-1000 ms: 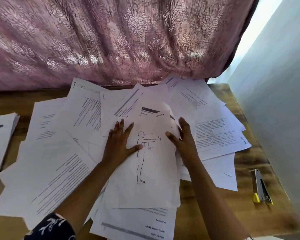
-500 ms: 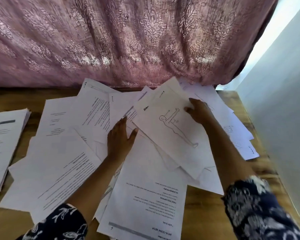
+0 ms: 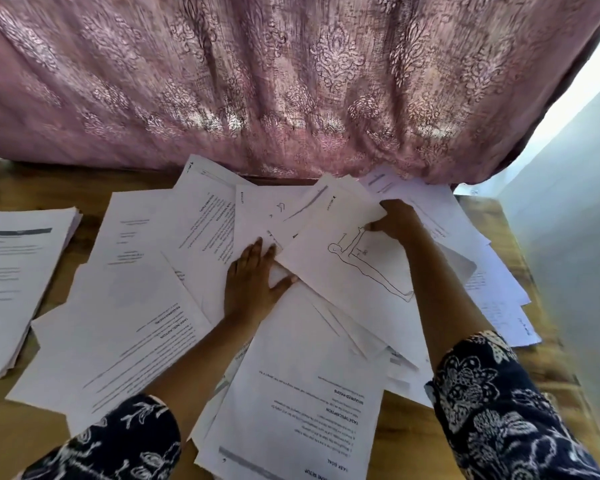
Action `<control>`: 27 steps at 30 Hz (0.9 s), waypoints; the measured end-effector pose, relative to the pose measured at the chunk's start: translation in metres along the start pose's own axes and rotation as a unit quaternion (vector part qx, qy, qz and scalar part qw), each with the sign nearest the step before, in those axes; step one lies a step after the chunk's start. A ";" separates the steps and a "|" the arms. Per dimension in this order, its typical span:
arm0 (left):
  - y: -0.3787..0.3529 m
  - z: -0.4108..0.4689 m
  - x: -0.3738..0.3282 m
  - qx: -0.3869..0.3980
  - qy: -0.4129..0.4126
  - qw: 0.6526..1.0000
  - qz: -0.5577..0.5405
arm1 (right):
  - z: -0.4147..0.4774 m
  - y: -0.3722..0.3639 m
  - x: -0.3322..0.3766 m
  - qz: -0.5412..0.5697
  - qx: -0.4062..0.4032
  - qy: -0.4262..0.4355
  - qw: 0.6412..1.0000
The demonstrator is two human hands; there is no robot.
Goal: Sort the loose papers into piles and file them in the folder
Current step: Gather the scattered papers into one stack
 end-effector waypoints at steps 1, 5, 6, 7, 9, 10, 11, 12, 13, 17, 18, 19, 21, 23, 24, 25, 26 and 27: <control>0.001 -0.001 0.000 0.002 -0.003 1.000 -0.009 | -0.002 0.005 -0.005 -0.012 -0.001 0.013 1.000; 0.009 -0.008 -0.003 0.000 -0.035 0.996 -0.086 | -0.009 0.034 -0.024 -0.054 -0.013 0.050 0.997; 0.011 -0.011 -0.003 -0.005 -0.043 0.991 -0.124 | -0.009 0.041 -0.027 -0.064 -0.005 0.063 0.996; 0.012 -0.013 -0.003 0.001 -0.049 0.985 -0.163 | -0.006 0.046 -0.028 -0.068 0.006 0.074 0.995; 0.013 -0.017 -0.001 0.020 -0.074 0.972 -0.223 | -0.002 0.050 -0.025 -0.077 0.037 0.089 0.992; 0.014 -0.019 0.000 0.020 -0.086 0.967 -0.241 | -0.001 0.048 -0.021 -0.086 0.055 0.098 0.990; 0.014 -0.020 0.001 0.018 -0.091 0.961 -0.260 | 0.001 0.043 -0.016 -0.093 0.074 0.105 0.987; 0.015 -0.020 0.004 0.020 -0.085 0.956 -0.280 | 0.003 0.037 -0.011 -0.097 0.091 0.112 0.985; 0.015 -0.020 0.005 0.024 -0.075 0.950 -0.303 | 0.006 0.031 -0.005 -0.098 0.101 0.121 0.983; 0.015 -0.016 0.007 0.016 -0.072 0.935 -0.347 | 0.018 0.014 0.018 -0.104 0.113 0.166 0.974; 0.014 -0.014 0.006 0.007 -0.086 0.939 -0.334 | 0.020 0.010 0.024 -0.103 0.115 0.175 0.972; 0.013 -0.013 0.005 0.003 -0.095 0.943 -0.320 | 0.023 0.007 0.027 -0.101 0.119 0.180 0.971; 0.010 -0.012 0.005 0.007 -0.092 0.949 -0.301 | 0.028 0.001 0.030 -0.114 0.128 0.182 0.968; 0.008 -0.011 0.006 -0.002 -0.083 0.956 -0.280 | 0.032 -0.001 0.029 -0.159 0.125 0.167 0.965; 0.008 -0.010 0.006 -0.010 -0.081 0.959 -0.271 | 0.033 0.000 0.029 -0.181 0.118 0.160 0.963; 0.007 -0.010 0.005 -0.018 -0.081 0.961 -0.265 | 0.034 0.001 0.030 -0.197 0.110 0.161 0.961; 0.007 -0.009 0.005 -0.025 -0.081 0.962 -0.260 | 0.035 0.002 0.031 -0.206 0.105 0.162 0.959; 0.005 -0.008 0.005 -0.030 -0.078 0.964 -0.252 | 0.035 0.004 0.030 -0.208 0.100 0.165 0.959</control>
Point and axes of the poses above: each hand's wrist, its own z-axis towards the middle knuckle, its own y-axis out of the back of the hand, x = y × z, the point moved 4 cm from there along z, towards the middle knuckle, and after that the axes turned 13 degrees about y, right-handed, at the moved point
